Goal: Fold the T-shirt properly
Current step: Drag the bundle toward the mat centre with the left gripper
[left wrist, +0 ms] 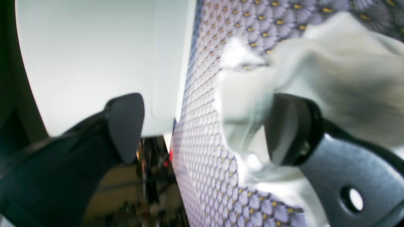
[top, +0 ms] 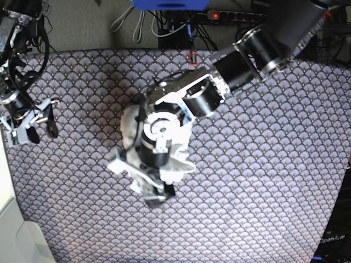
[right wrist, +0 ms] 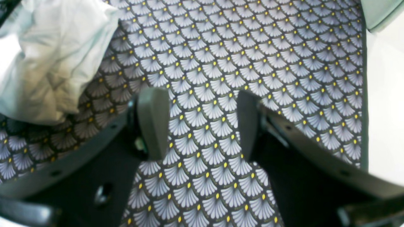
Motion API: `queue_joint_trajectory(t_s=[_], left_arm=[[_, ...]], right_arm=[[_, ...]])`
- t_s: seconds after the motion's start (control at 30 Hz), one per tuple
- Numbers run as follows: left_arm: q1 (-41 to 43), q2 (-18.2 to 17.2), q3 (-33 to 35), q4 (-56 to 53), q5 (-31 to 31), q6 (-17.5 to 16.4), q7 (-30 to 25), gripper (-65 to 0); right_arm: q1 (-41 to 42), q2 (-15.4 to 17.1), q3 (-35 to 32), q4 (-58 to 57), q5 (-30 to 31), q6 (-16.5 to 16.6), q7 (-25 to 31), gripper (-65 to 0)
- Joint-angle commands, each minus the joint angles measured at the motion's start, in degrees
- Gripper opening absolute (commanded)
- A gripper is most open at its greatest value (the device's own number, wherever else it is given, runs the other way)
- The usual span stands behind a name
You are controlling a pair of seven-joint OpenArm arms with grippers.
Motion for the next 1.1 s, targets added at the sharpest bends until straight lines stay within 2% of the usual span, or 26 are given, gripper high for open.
queue_joint_trajectory(t_s=[0.0, 0.13, 0.27, 0.4, 0.6, 0.8, 0.93, 1.0, 1.07], left_arm=[[-1.1, 1.5, -2.8, 1.2, 1.8, 1.0, -1.2, -7.2], [-0.2, 4.3, -12.8, 1.4, 3.3, 1.0, -3.8, -7.2], [1.5, 5.1, -17.4, 2.6, 2.9, 1.0, -7.5, -7.2], [3.7, 5.0, -17.4, 5.5, 2.9, 0.9, -9.5, -7.2], [4.5, 5.1, -17.2, 5.3, 2.5, 0.5, -9.7, -6.9], [4.4, 4.4, -13.5, 5.1, -3.8, 0.2, -6.2, -6.9], [4.3, 2.4, -9.1, 5.4, -7.3, 0.2, -5.3, -6.9], [4.3, 2.3, -9.1, 5.9, -7.4, 0.2, -5.3, -6.9], [4.1, 2.5, -12.0, 6.6, -7.0, 0.7, -5.3, -6.9]], right_arm=[[0.7, 0.9, 0.3, 0.8, 1.2, 0.2, 1.6, -30.1], [0.5, 0.8, 0.3, 0.8, 1.2, 0.2, 1.6, -30.2], [0.2, 0.8, 0.3, 0.8, 1.2, 0.2, 1.6, -30.1], [0.1, 0.7, 0.3, 0.8, 1.2, 0.2, 1.6, -30.1], [0.0, -0.1, 0.3, 1.0, 1.2, 0.2, 1.6, -30.1], [0.0, -0.1, 0.3, 1.0, 1.2, 0.2, 1.6, -30.2], [0.0, -0.1, 0.3, 1.0, 1.2, 0.2, 1.6, -30.1], [0.0, -0.1, 0.3, 1.0, 1.2, 0.2, 1.6, -30.1], [0.3, -0.1, 0.3, 1.1, 1.2, 0.2, 1.6, -30.0]])
